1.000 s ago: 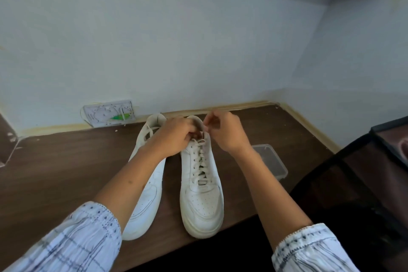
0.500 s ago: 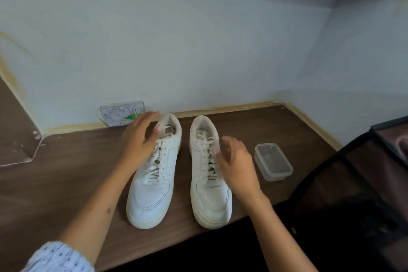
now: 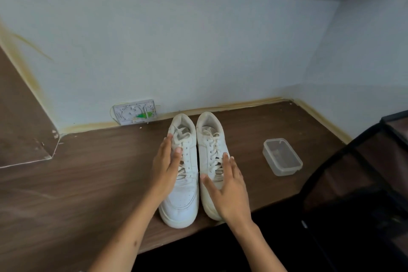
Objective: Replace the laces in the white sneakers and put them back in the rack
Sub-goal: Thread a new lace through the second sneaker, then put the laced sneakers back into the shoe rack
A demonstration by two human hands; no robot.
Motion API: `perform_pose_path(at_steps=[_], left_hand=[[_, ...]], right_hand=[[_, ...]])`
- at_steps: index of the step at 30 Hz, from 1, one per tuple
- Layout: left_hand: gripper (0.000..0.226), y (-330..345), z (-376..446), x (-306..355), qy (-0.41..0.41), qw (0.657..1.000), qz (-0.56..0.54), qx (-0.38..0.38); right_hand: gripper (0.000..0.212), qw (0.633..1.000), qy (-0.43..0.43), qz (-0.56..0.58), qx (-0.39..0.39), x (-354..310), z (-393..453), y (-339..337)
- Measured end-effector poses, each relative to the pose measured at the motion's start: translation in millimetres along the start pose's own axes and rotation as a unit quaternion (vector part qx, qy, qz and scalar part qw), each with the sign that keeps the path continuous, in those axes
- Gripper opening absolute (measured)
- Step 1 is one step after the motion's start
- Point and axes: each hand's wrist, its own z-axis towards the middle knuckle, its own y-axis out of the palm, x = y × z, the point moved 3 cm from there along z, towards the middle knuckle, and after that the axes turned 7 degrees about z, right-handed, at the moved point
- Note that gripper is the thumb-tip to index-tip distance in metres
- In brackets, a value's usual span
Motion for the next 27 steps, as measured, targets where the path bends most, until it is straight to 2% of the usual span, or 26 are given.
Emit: perform_pose_path(at_steps=[2,4,5,6,8,10,12,13,15,17,20,22,24,27], left_hand=[[0.048,-15.0,7.2,9.7,0.031,0.998,0.019,0.049],[0.039,-37.2,25.7,24.9,0.109,0.98,0.136,0.092],[0.045,-46.5,38.1,33.8,0.151,0.961,0.217,0.084],[0.055,-52.3,52.4,44.1,0.191,0.937,0.289,0.049],[0.073,-52.5,79.4,65.6,0.264,0.883,0.38,-0.075],[0.081,-39.2,96.8,83.5,0.323,0.808,0.456,-0.187],[0.078,-23.0,106.6,92.5,0.349,0.747,0.514,-0.238],[0.076,-16.9,109.1,92.4,0.353,0.736,0.524,-0.243],[0.072,-11.1,111.6,88.1,0.36,0.737,0.522,-0.234],[0.066,-13.3,109.9,83.3,0.4,0.735,0.506,-0.207],[0.059,-22.9,102.6,78.9,0.43,0.713,0.528,-0.165],[0.058,-32.9,94.3,78.2,0.388,0.707,0.569,-0.159],[0.051,-40.9,87.6,75.5,0.331,0.716,0.596,-0.151],[0.032,-54.3,67.2,69.1,0.237,0.765,0.58,-0.152]], right_hand=[[0.087,0.999,0.004,0.041,-0.013,4.9,1.6,-3.5],[0.077,0.994,0.007,0.105,-0.019,7.7,3.3,-9.7],[0.072,0.991,0.007,0.133,-0.014,8.0,4.2,-13.3],[0.068,0.989,0.006,0.151,-0.003,8.2,5.4,-17.2],[0.063,0.986,-0.001,0.163,0.025,7.3,7.3,-23.6],[0.06,0.986,-0.01,0.159,0.043,6.4,8.1,-28.4],[0.055,0.984,-0.015,0.167,0.055,6.9,8.5,-33.6],[0.053,0.983,-0.017,0.172,0.06,7.7,8.6,-35.5],[0.049,0.983,-0.022,0.169,0.072,10.0,9.2,-39.4],[0.046,0.982,-0.023,0.163,0.089,14.3,9.4,-43.8],[0.039,0.983,-0.022,0.147,0.108,20.2,3.4,-50.0],[0.032,0.983,-0.028,0.124,0.129,19.4,-4.9,-51.5],[0.026,0.985,-0.053,0.064,0.154,17.4,-14.4,-46.1],[0.02,0.982,-0.087,0.008,0.171,3.5,-43.0,-32.4]])
